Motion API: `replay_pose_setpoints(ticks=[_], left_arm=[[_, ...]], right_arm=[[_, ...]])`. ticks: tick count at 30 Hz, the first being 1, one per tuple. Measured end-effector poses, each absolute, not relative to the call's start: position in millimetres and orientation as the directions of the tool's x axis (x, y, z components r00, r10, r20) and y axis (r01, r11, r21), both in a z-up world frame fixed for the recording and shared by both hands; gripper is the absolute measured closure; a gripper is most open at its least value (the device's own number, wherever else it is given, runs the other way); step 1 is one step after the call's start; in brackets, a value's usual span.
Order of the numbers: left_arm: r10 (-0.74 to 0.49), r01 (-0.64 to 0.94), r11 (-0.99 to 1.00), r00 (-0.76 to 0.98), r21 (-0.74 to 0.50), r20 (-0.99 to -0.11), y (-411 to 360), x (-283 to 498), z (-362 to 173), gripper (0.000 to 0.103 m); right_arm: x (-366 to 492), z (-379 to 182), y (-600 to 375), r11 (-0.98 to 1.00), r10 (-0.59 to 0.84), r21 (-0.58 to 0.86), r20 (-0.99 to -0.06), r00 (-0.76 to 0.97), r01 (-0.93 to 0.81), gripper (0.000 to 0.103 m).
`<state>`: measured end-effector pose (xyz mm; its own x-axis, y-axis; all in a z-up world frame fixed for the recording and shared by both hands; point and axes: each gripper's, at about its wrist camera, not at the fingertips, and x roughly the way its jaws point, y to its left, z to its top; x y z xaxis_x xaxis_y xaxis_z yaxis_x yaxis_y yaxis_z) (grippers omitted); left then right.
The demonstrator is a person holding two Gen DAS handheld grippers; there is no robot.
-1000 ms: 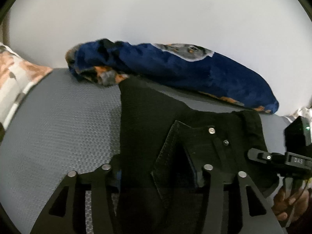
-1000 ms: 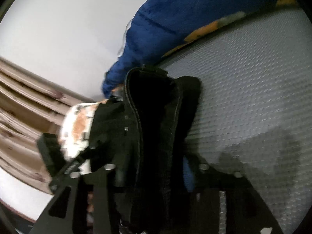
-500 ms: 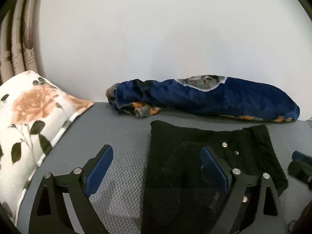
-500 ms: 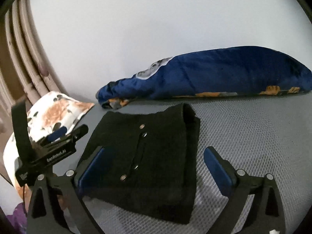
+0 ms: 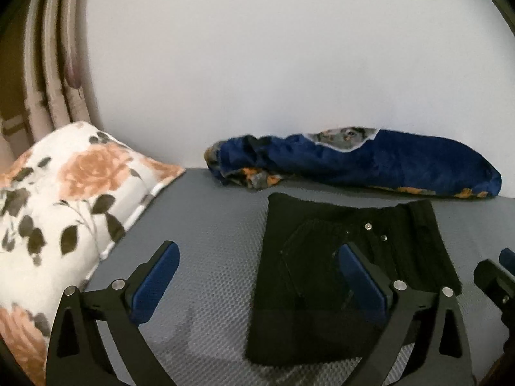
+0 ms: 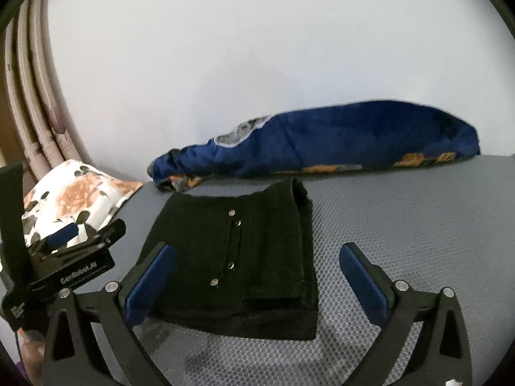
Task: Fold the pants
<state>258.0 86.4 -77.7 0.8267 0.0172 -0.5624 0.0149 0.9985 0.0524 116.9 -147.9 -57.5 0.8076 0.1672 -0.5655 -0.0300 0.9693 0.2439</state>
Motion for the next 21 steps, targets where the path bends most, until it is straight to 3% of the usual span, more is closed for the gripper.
replay_pose_setpoints(ticks=[8,11,14,21], left_arm=[[0.002,0.031,0.998,0.882,0.063,-0.471,83,212,-40,0.000],[-0.065,0.066,0.998,0.898,-0.011,-0.435,89,191,-23,0.000],[-0.097,0.079,0.995,0.897,-0.061,-0.431,94,179,-11,0.000],[-0.058,0.044,0.998,0.904,-0.043,-0.423,93,157,12,0.000]], right_arm=[[90,-38,-142,0.963,0.205,0.261,-0.551,0.809,-0.066,0.000],[77,-31,-141,0.963,0.210,0.260,-0.537,0.817,-0.077,0.000],[66,-24,-139,0.961,0.218,0.262,-0.530,0.820,-0.086,0.000],[43,-3,-138,0.962,0.217,0.257,-0.496,0.841,-0.097,0.000]])
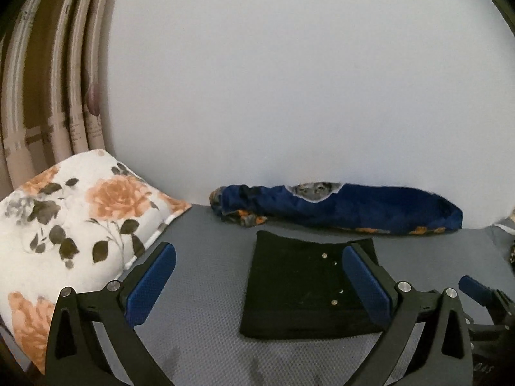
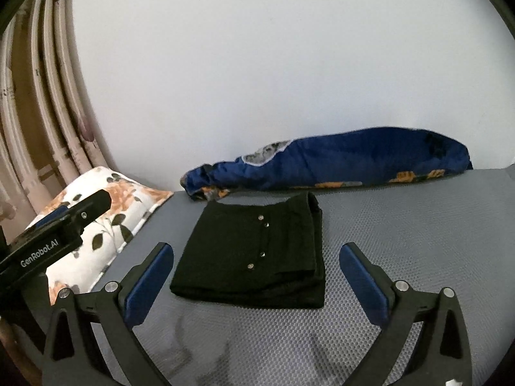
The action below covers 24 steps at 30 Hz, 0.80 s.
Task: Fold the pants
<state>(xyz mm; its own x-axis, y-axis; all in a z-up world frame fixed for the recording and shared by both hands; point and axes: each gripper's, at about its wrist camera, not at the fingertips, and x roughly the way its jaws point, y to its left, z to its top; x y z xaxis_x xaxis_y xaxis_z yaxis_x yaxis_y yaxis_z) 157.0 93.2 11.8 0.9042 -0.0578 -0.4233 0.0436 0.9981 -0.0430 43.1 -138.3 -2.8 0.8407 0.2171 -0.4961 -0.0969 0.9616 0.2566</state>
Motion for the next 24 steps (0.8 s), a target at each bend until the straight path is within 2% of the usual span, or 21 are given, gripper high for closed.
replay_pose_setpoints(ticks=[5,12,22,24], left_arm=[[-0.076,0.058,0.997,0.924,-0.059,-0.375,97,132,31,0.000],[-0.075,0.075,0.997,0.942,-0.014,-0.328,89,103,50,0.000],[-0.109,0.099,0.994,0.944,-0.048,-0.310,84,78,64,0.000],[-0.057,0.048,0.998,0.947,-0.036,-0.317,87,74,61,0.000]], right_arm=[[27,13,-139,0.962,0.213,0.254,-0.468,0.857,-0.100,0.000],[3,26,-141,0.961,0.216,0.253,-0.444,0.870,-0.110,0.000],[-21,42,-143,0.961,0.220,0.245,-0.410,0.885,-0.126,0.000],[-23,44,-142,0.962,0.221,0.239,-0.408,0.886,-0.130,0.000]])
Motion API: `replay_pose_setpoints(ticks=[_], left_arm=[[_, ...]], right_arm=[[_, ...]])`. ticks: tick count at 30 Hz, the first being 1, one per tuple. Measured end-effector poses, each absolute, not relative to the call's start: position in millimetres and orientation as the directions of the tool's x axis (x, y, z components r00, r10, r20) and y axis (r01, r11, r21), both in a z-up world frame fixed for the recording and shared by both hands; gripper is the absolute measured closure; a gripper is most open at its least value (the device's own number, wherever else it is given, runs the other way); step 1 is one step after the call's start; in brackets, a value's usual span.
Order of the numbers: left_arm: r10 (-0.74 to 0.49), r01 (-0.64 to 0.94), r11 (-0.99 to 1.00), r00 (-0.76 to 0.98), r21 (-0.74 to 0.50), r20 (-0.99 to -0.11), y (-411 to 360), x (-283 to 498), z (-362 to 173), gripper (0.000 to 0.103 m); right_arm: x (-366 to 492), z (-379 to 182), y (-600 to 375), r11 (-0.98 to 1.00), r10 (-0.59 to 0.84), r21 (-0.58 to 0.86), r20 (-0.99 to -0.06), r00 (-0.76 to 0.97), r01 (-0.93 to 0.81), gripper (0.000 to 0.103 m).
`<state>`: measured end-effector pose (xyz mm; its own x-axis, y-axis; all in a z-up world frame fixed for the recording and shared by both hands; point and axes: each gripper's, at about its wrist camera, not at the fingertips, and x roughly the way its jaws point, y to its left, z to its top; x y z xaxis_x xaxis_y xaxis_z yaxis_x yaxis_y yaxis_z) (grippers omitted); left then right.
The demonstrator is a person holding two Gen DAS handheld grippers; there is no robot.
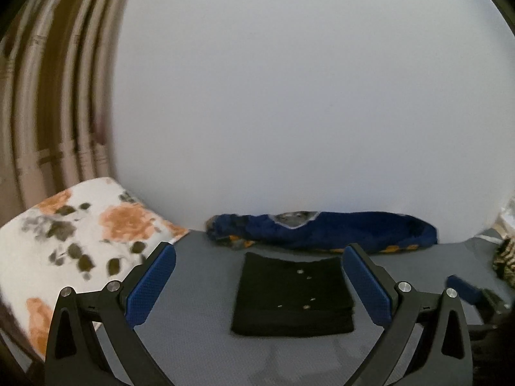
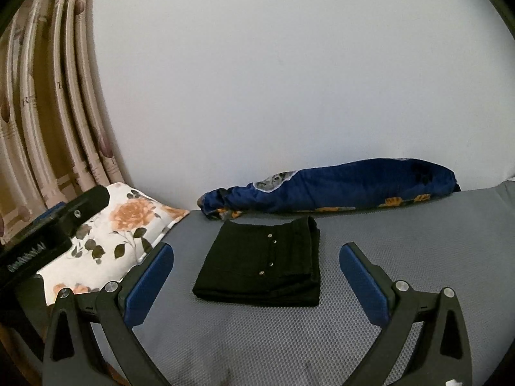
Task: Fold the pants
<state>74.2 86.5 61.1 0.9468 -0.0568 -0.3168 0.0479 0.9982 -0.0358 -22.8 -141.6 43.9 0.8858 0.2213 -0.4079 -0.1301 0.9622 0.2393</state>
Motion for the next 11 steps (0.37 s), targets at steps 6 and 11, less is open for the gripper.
replay_pose_setpoints(ticks=[6,11], left_arm=[[-0.089,0.045,0.992,0.917,-0.121,-0.388,118,79,44,0.000],[-0.009,-0.054,0.990,0.899,-0.131,-0.439,161,91,19,0.000]], right_arm=[[-22,39,-124,0.963,0.239,0.221,-0.433,0.869,-0.154,0.000],[-8,29,-82,0.958,0.283,0.186,-0.475,0.833,-0.219,0.000]])
